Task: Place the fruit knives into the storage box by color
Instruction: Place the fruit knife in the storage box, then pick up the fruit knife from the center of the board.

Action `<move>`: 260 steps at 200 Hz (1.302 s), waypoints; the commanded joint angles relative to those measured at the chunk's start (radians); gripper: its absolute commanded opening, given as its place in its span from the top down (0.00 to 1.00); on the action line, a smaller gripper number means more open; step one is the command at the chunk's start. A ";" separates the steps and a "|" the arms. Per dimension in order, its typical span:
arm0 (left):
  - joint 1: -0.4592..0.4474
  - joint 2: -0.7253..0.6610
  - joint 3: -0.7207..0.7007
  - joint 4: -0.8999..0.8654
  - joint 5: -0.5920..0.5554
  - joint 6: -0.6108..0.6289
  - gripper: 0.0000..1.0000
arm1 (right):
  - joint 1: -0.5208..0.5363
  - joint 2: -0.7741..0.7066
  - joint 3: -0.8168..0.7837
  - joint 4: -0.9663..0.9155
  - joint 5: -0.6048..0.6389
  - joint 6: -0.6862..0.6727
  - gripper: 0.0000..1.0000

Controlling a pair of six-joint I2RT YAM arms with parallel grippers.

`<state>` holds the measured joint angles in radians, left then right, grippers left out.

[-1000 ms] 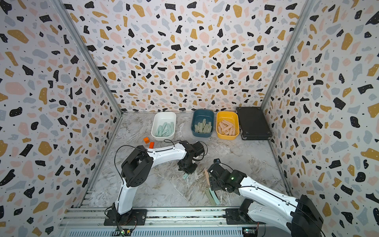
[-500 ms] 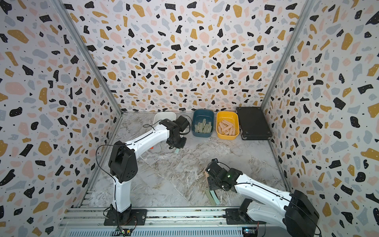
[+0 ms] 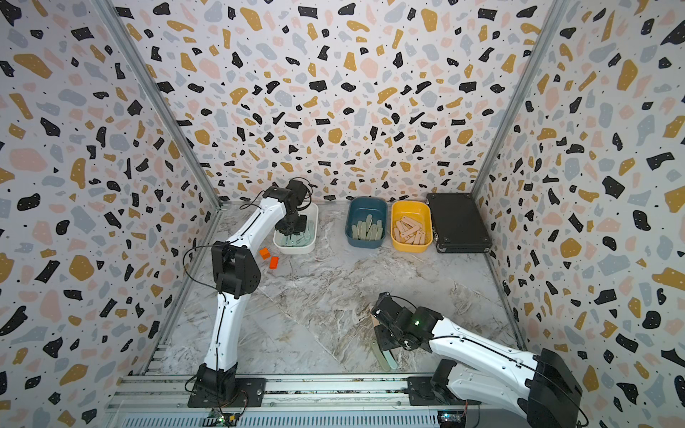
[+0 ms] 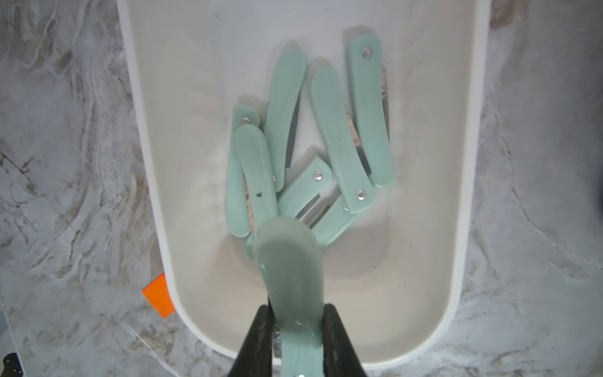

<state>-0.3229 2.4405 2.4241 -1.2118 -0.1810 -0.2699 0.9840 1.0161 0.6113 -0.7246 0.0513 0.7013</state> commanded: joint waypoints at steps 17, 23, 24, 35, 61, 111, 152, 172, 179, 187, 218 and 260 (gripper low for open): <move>0.007 0.061 0.097 -0.110 -0.011 0.039 0.63 | 0.109 0.054 -0.001 -0.020 0.018 0.030 0.52; 0.008 0.046 0.095 -0.122 -0.003 0.031 0.56 | 0.128 0.064 0.002 -0.021 0.026 0.037 0.53; 0.007 0.042 0.093 -0.122 0.001 0.030 0.55 | 0.131 0.065 0.002 -0.021 0.027 0.038 0.53; 0.003 -0.023 0.032 -0.104 0.049 0.020 0.41 | 0.161 0.082 0.004 -0.021 0.037 0.051 0.54; -0.015 -0.248 -0.211 -0.019 0.146 -0.030 0.14 | 0.205 0.112 -0.003 -0.017 0.060 0.075 0.57; -0.094 -0.592 -0.706 0.172 0.294 -0.058 0.01 | 0.251 0.210 -0.017 0.068 0.071 0.089 0.68; -0.134 -0.677 -0.890 0.226 0.361 -0.085 0.01 | 0.258 0.300 -0.013 0.074 0.114 0.105 0.63; -0.141 -0.681 -0.923 0.236 0.376 -0.089 0.01 | 0.257 0.334 -0.004 0.070 0.134 0.115 0.59; -0.143 -0.680 -0.930 0.240 0.381 -0.092 0.01 | 0.257 0.348 -0.001 0.072 0.141 0.119 0.59; -0.146 -0.679 -0.935 0.242 0.385 -0.093 0.01 | 0.257 0.366 0.005 0.072 0.147 0.123 0.61; -0.150 -0.698 -0.964 0.256 0.390 -0.096 0.01 | 0.256 0.406 0.044 0.041 0.165 0.122 0.81; -0.150 -0.719 -0.982 0.282 0.425 -0.116 0.01 | 0.180 0.364 0.137 0.009 0.176 0.035 0.94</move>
<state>-0.4679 1.7683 1.4582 -0.9585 0.2081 -0.3634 1.2217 1.3933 0.6868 -0.6521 0.2028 0.7971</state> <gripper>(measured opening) 0.991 0.138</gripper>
